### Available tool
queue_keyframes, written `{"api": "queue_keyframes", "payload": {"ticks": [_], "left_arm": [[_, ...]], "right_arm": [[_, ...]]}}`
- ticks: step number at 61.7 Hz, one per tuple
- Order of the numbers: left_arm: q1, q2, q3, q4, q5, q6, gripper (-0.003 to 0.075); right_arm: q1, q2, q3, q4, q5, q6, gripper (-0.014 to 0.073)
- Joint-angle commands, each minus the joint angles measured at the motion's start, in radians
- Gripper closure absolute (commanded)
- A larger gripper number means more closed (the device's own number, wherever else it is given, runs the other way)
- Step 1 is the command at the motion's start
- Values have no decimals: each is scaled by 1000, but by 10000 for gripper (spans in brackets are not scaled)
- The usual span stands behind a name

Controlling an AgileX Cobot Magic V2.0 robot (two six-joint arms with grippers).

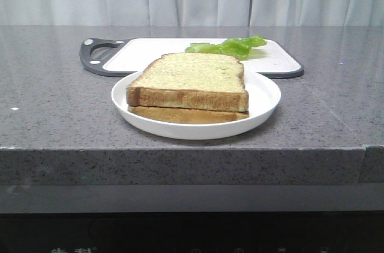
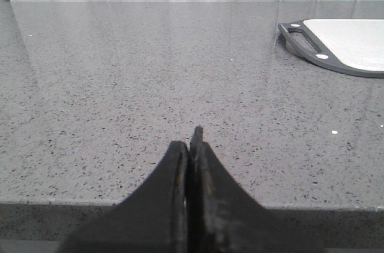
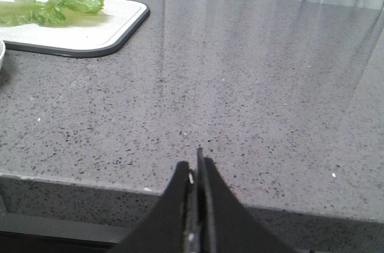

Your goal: Left arm grabs bread, right arm adds lettuce

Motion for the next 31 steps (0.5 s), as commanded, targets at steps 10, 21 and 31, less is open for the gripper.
{"api": "queue_keyframes", "payload": {"ticks": [10, 21, 31], "left_arm": [[-7, -17, 6, -8, -92, -9, 740], [-7, -17, -16, -51, -160, -9, 740], [-7, 7, -147, -41, -126, -9, 740]], "right_arm": [[-4, -20, -4, -6, -86, -2, 652], [-5, -20, -45, 0, -65, -2, 652], [-5, -2, -182, 0, 30, -2, 652]]}}
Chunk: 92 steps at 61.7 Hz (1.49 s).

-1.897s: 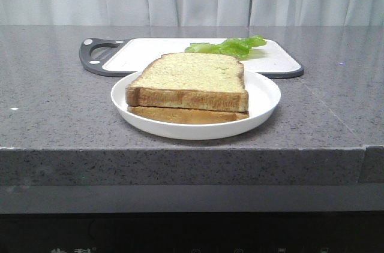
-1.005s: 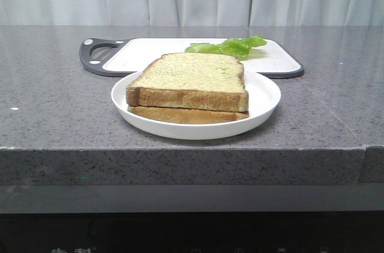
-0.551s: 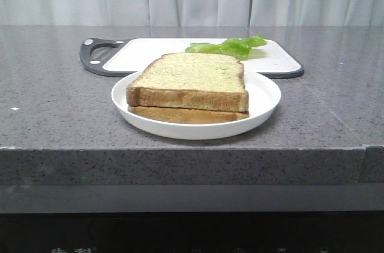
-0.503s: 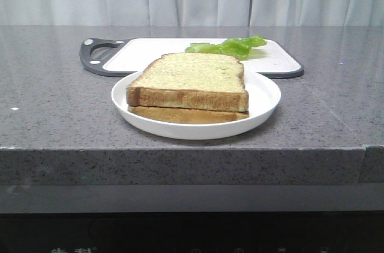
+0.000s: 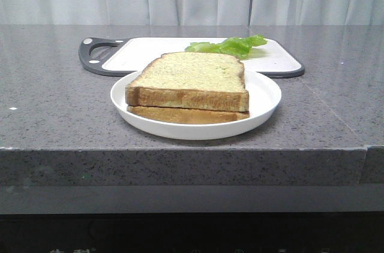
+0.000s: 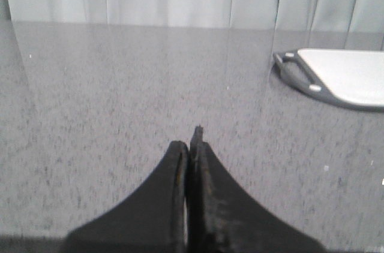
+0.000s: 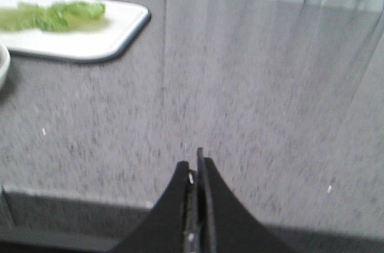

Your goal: Left arm grabs bread, right arm adds lettuce

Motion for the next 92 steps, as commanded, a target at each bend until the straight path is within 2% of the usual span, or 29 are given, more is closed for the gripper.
{"api": "queue_keyframes", "payload": {"ticks": [1, 7, 16, 24, 38, 44, 49, 54, 56, 59, 60, 62, 65, 70, 77, 86, 92], "left_arm": [[-7, 17, -127, -6, -63, -9, 740], [-7, 101, -237, -9, -6, -9, 740], [-7, 265, -363, -11, -31, -9, 740], [-7, 391, -422, -11, -33, -9, 740], [-7, 463, -430, -11, -68, -9, 739], [-7, 463, -430, -11, -67, -9, 729], [-7, 463, -430, -11, -62, -9, 647], [-7, 463, -430, -11, -62, -9, 466], [-7, 463, -430, -11, -62, -9, 368], [-7, 463, -430, -11, -64, -9, 214], [-7, 463, -430, -11, -66, -9, 197], [-7, 463, -430, -11, -69, -9, 111], [-7, 463, -430, -11, -71, -9, 54], [-7, 463, -430, -30, -81, -9, 43], [-11, 468, -438, -76, -82, -9, 74], [-89, 561, -557, -121, 99, -9, 95], [-201, 691, -675, -130, 232, -9, 100]], "right_arm": [[-5, 7, -126, 0, -30, -2, 652], [-5, 82, -233, 0, 10, -2, 652], [-5, 278, -395, 0, 93, -2, 652], [-5, 418, -500, 0, 84, -2, 652], [-5, 464, -542, 0, 84, -2, 647], [-5, 464, -542, 0, 81, -2, 569], [-5, 464, -542, 0, 76, -2, 417], [-5, 464, -542, 0, 76, -2, 246], [-5, 464, -542, 0, 76, -2, 195], [-5, 464, -542, 0, 76, -2, 153], [-5, 464, -542, 0, 76, -2, 147], [-5, 464, -542, 0, 76, -2, 142], [-5, 464, -542, 0, 76, -2, 145], [-5, 464, -542, 0, 76, -2, 147], [-5, 464, -542, 0, 76, -2, 147], [-5, 464, -542, 0, 86, -2, 147], [-5, 464, -542, 0, 88, -2, 147]]}}
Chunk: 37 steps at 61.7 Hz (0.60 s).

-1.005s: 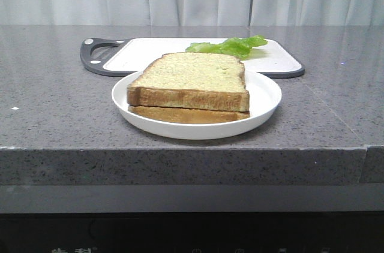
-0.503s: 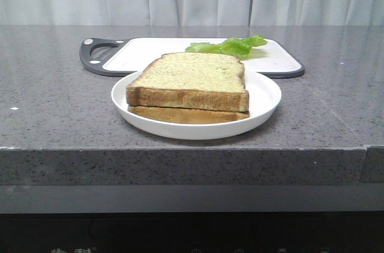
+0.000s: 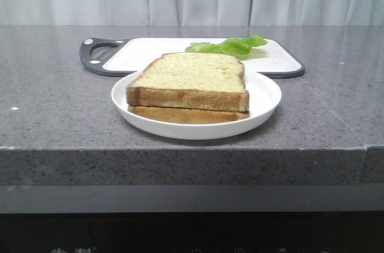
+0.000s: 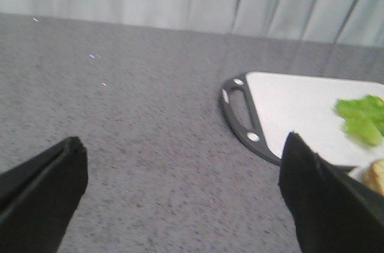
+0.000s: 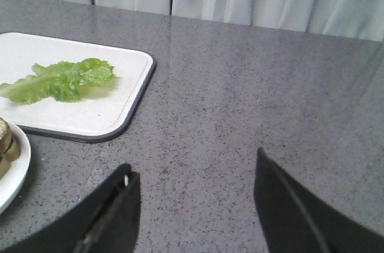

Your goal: Left arm grabs bread, right arm adds lettuce

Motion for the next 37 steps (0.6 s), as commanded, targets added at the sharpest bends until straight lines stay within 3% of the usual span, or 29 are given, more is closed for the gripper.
{"api": "queue_keyframes", "payload": {"ticks": [1, 17, 24, 37], "left_arm": [[-93, 108, -127, -26, 44, -9, 102], [-387, 456, -349, -71, 167, -9, 174], [-439, 591, -423, -92, 185, -9, 218], [-443, 791, -536, -142, 208, -9, 325]], "right_arm": [[-5, 12, -38, 0, -68, -2, 147], [-5, 12, -38, 0, -65, -2, 147], [-5, 12, -38, 0, -65, -2, 147], [-5, 12, -38, 0, -65, -2, 147]]}}
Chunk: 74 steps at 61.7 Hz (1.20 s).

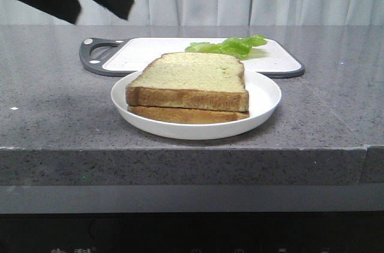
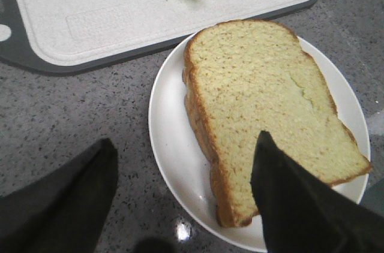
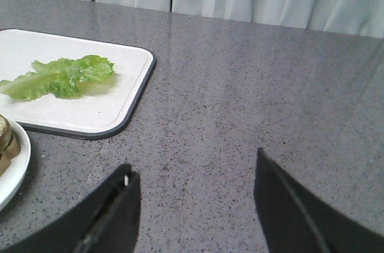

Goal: Left arm grabs bread, right arm adds lettuce
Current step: 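Lower the open left gripper onto the top bread slice on the plate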

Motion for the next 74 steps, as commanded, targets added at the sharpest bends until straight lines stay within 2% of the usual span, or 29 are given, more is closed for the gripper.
{"api": "queue_keyframes", "payload": {"ticks": [1, 9, 16, 62, 68, 74], "left_arm": [[-6, 46, -77, -44, -33, -5, 337], [-6, 125, -129, -165, -7, 97, 395], [-6, 176, -168, -247, 31, 148, 404], [-6, 281, -185, -276, 80, 152, 409], [-6, 281, -185, -276, 82, 152, 462], [-6, 281, -185, -276, 90, 152, 570]], "right_arm": [[-5, 12, -36, 0, -76, -2, 147], [-5, 12, -36, 0, -76, -2, 147], [-5, 12, -36, 0, -76, -2, 147], [-5, 12, -36, 0, -76, -2, 147], [-5, 12, -36, 0, -76, -2, 147], [-5, 12, -36, 0, -76, -2, 147]]}}
